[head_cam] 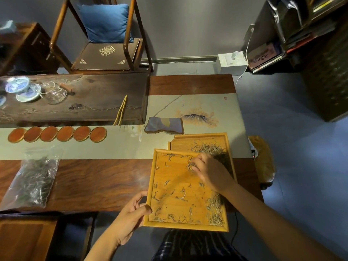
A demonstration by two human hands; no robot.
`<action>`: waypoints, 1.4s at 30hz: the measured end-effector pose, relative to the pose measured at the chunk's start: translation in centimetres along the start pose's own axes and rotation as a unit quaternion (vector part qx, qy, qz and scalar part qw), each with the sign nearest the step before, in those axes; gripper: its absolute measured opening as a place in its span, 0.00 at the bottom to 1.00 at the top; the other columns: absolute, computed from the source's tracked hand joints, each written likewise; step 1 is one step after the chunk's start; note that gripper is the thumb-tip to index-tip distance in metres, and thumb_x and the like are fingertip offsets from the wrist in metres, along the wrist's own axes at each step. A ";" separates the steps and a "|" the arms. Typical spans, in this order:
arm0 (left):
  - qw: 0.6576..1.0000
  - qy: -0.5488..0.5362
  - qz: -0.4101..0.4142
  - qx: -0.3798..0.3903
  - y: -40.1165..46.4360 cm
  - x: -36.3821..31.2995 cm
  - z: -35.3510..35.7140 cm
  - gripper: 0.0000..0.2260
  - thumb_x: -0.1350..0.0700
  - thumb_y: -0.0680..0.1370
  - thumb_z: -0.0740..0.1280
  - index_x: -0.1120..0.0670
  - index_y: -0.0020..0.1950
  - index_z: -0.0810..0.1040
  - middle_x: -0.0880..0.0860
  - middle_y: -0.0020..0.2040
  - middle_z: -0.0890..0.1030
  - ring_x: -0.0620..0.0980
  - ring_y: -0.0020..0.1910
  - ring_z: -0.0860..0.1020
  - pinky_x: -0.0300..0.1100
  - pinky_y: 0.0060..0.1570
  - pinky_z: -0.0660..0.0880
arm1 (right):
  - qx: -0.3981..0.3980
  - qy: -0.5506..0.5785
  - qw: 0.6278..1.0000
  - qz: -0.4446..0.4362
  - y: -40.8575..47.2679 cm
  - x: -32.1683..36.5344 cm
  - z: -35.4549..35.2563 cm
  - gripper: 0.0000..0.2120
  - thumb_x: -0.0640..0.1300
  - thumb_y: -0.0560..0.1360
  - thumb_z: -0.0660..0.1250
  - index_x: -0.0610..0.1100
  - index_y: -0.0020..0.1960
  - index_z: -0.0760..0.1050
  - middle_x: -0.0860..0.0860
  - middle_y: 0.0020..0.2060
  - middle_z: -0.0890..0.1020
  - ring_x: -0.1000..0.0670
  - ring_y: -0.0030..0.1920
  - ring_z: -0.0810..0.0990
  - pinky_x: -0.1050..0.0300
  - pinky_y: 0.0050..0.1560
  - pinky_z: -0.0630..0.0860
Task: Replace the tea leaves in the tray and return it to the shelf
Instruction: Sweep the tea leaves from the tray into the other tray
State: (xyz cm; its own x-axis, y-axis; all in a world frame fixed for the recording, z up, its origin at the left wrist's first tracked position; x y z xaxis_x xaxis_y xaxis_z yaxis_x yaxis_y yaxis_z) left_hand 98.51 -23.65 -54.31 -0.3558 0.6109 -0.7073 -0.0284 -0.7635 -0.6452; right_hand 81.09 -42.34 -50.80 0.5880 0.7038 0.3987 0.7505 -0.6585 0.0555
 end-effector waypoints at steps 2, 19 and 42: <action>1.000 -0.012 0.004 0.002 0.1 -0.1 0.0 0.22 0.70 0.71 0.65 0.61 0.65 0.72 0.66 0.51 0.83 0.60 0.47 0.81 0.42 0.42 0.78 | -0.022 0.007 1.000 0.009 -0.1 0.5 -1.0 0.12 0.45 0.76 0.68 0.39 0.56 0.78 0.45 0.49 0.79 0.48 0.48 0.78 0.57 0.48 0.79; 0.999 0.011 0.030 -0.031 -0.2 -1.8 0.4 0.19 0.76 0.75 0.58 0.61 0.61 0.74 0.57 0.42 0.83 0.50 0.39 0.82 0.39 0.38 0.78 | 0.039 0.038 0.993 -0.103 -1.4 11.0 2.0 0.17 0.53 0.78 0.59 0.43 0.61 0.73 0.47 0.56 0.74 0.46 0.58 0.73 0.50 0.59 0.73; 0.996 0.066 0.018 -0.049 -0.6 -1.7 -0.7 0.18 0.75 0.74 0.59 0.62 0.61 0.74 0.59 0.51 0.83 0.52 0.47 0.83 0.34 0.44 0.77 | -0.095 0.134 0.979 0.120 -1.1 -2.4 -3.0 0.03 0.43 0.76 0.65 0.44 0.47 0.77 0.52 0.45 0.77 0.56 0.46 0.75 0.70 0.46 0.70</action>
State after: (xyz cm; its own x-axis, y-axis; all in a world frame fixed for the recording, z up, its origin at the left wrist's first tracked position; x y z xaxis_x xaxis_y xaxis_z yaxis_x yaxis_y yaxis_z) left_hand 99.75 -24.08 -52.93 -0.2284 0.6114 -0.7576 0.0762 -0.7646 -0.6400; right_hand 77.99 -44.06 -49.09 0.6208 0.4449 0.6455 0.5168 -0.8514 0.0897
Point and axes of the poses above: each hand's wrist, its own y-axis towards the middle knuckle, its own z-axis out of the palm, x = y × z, the point moved 7 cm from there along y, towards the middle knuckle
